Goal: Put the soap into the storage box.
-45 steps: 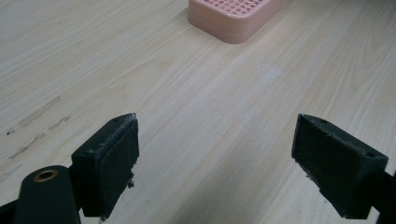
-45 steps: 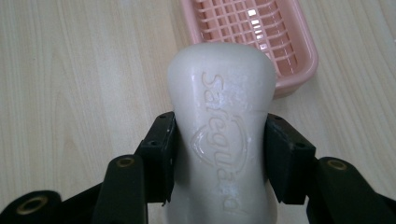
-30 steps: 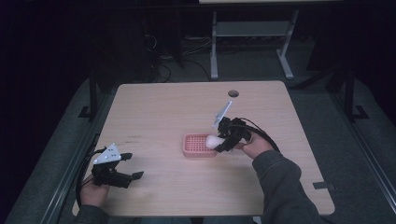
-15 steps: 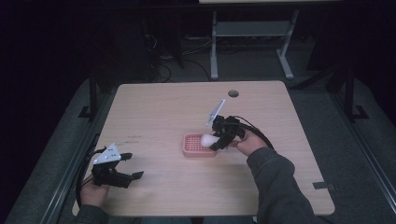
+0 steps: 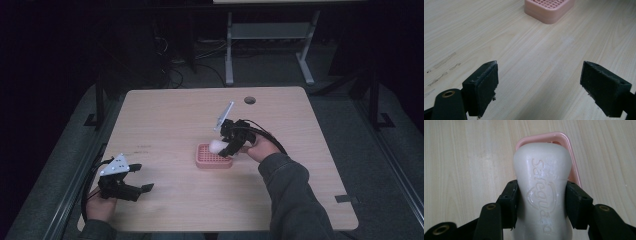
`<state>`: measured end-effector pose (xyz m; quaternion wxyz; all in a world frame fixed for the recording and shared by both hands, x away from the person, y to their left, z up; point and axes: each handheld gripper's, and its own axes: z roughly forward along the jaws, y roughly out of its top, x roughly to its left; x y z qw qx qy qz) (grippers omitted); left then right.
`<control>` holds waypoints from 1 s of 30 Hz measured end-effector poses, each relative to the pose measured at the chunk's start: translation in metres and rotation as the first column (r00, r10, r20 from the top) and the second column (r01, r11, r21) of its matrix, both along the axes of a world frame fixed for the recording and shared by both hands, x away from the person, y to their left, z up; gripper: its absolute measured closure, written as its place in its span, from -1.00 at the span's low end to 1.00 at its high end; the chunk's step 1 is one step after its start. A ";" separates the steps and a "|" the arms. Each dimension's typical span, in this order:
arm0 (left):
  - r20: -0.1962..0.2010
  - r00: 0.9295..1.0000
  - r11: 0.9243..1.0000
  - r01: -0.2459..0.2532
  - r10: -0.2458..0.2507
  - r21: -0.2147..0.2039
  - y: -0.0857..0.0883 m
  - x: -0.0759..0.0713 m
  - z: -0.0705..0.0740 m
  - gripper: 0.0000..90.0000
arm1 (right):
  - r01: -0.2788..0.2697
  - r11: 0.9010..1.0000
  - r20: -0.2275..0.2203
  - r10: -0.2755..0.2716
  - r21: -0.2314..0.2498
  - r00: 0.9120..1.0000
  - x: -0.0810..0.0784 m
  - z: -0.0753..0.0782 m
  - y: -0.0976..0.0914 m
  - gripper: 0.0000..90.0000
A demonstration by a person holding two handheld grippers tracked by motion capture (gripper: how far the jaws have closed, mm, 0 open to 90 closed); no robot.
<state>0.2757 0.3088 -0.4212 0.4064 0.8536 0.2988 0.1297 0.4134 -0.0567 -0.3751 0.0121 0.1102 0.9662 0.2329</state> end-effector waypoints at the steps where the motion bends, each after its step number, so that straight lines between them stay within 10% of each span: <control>1: 0.000 1.000 1.000 0.000 0.000 0.000 0.000 0.000 0.000 -0.67 | -0.001 1.000 0.000 0.001 0.000 1.000 0.000 0.001 0.001 0.08; 30: 0.001 1.000 1.000 0.002 -0.002 0.004 0.000 0.000 0.000 -0.67 | -0.003 1.000 -0.035 0.003 -0.007 0.999 0.015 -0.023 0.020 0.08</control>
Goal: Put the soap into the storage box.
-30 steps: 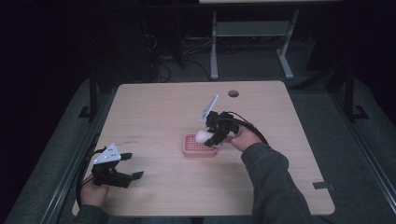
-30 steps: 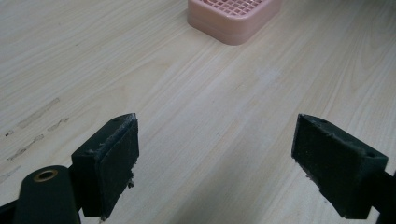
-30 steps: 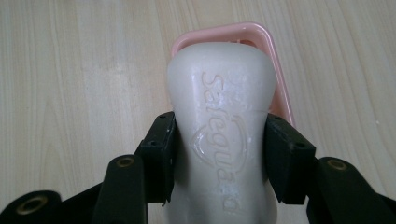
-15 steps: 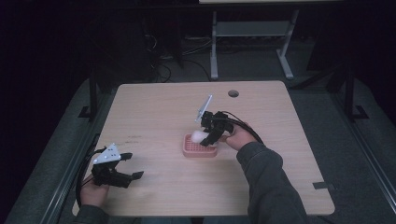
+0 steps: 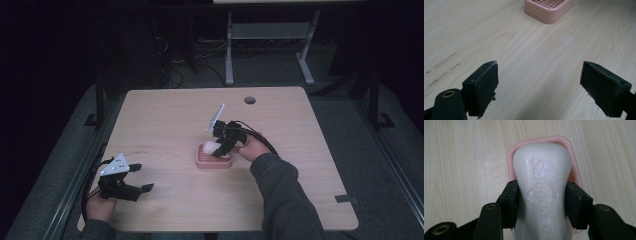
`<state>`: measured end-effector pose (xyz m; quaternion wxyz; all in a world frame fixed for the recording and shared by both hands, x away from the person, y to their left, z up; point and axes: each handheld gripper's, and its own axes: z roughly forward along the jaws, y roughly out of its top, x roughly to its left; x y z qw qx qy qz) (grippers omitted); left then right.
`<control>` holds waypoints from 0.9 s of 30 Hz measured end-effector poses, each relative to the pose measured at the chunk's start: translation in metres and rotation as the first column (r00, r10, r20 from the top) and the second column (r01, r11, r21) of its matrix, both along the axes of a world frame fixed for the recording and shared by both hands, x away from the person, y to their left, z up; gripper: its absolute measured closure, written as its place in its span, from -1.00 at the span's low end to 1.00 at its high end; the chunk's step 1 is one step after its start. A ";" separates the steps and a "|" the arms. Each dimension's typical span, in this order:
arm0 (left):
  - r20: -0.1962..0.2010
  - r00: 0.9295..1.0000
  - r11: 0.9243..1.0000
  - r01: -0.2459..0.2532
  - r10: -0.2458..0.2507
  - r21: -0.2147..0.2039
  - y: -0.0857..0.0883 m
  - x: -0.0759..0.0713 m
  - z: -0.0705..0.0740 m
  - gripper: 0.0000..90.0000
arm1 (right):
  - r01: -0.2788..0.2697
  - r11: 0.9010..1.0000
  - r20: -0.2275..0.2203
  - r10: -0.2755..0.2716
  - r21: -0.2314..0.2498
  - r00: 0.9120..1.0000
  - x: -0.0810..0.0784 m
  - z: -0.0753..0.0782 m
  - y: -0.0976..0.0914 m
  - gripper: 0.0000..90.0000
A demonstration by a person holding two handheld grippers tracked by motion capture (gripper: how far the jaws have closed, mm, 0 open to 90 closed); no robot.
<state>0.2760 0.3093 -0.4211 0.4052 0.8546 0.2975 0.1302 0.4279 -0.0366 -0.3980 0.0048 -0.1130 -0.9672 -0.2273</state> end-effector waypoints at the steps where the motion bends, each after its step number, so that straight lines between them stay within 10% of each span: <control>1: -0.001 1.000 1.000 0.001 -0.001 0.002 0.000 0.000 0.000 -0.67 | 0.000 1.000 0.000 0.000 -0.004 1.000 0.001 -0.002 0.001 0.08; 27: 0.002 1.000 1.000 -0.004 0.004 -0.011 0.000 0.000 0.000 -0.67 | 0.010 1.000 -0.030 -0.011 -0.011 1.000 0.009 -0.021 0.009 0.08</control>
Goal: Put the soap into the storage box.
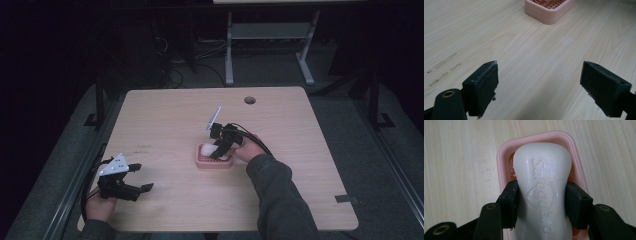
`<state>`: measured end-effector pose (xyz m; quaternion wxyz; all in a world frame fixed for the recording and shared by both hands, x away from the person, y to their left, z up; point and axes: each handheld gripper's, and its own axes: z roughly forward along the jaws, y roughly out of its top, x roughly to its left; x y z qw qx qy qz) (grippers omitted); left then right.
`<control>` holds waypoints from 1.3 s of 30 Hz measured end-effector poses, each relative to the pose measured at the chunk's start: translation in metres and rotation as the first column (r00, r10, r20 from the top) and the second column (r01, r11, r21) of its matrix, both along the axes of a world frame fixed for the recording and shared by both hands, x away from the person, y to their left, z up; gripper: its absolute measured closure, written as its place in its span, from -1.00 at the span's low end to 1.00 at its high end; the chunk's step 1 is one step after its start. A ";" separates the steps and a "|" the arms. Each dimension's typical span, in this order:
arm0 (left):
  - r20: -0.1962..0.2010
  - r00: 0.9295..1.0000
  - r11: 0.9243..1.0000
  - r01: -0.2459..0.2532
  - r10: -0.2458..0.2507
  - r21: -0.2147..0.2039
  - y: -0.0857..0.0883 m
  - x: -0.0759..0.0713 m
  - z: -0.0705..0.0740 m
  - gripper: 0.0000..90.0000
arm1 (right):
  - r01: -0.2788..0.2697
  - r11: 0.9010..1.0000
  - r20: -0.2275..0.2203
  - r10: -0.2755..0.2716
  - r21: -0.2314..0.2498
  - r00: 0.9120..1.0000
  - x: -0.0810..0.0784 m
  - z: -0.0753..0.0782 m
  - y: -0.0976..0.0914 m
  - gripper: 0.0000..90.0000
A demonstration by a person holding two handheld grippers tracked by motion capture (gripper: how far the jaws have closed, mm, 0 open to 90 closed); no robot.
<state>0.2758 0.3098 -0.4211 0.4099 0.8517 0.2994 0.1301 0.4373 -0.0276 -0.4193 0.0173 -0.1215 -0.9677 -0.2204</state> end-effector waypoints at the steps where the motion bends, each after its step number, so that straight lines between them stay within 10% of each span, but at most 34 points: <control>1: 0.000 1.000 1.000 0.000 0.000 0.001 0.000 0.000 0.000 -0.67 | 0.000 1.000 -0.001 0.000 0.000 1.000 0.000 -0.001 0.000 0.08; 39: 0.000 1.000 1.000 0.001 -0.001 0.001 0.000 0.000 0.000 -0.67 | 0.001 1.000 -0.001 -0.001 -0.017 1.000 0.002 -0.007 0.003 0.08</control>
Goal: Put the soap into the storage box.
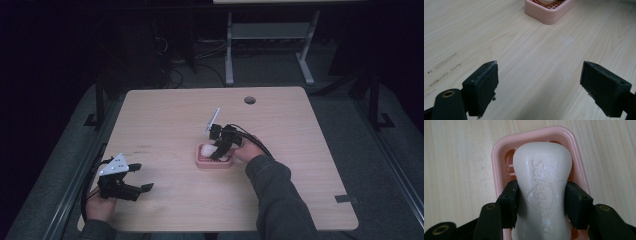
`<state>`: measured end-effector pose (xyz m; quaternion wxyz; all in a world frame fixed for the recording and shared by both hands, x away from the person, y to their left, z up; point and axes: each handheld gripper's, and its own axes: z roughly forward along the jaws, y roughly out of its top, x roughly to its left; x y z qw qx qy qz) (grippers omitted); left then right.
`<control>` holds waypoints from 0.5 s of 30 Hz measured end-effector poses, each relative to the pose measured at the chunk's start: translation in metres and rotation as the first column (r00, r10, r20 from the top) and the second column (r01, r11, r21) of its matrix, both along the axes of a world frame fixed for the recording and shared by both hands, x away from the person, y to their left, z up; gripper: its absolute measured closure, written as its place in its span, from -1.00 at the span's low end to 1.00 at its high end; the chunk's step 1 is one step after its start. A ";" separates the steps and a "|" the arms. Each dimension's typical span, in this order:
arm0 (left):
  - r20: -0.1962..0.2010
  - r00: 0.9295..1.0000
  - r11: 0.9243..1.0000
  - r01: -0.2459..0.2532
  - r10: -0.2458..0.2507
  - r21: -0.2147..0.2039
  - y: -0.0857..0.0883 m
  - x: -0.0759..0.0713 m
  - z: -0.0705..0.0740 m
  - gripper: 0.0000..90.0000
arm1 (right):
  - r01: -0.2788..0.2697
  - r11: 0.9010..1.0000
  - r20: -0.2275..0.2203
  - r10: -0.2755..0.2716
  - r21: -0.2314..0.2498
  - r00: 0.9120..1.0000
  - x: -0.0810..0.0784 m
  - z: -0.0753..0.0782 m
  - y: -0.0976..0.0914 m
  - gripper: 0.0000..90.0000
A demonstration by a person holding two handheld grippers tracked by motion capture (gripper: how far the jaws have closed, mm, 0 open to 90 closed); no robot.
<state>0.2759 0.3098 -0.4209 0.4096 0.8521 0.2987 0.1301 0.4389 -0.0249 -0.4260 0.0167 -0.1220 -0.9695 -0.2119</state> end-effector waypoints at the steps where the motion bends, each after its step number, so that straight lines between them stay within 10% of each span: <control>1: 0.000 1.000 1.000 0.001 -0.001 0.001 0.000 0.000 0.000 -0.67 | -0.002 1.000 0.001 0.002 -0.002 1.000 0.000 0.000 0.000 0.08; 15: 0.000 1.000 1.000 0.003 -0.003 0.001 0.000 0.000 0.000 -0.67 | -0.005 1.000 -0.002 0.005 -0.018 1.000 -0.001 -0.001 0.001 0.06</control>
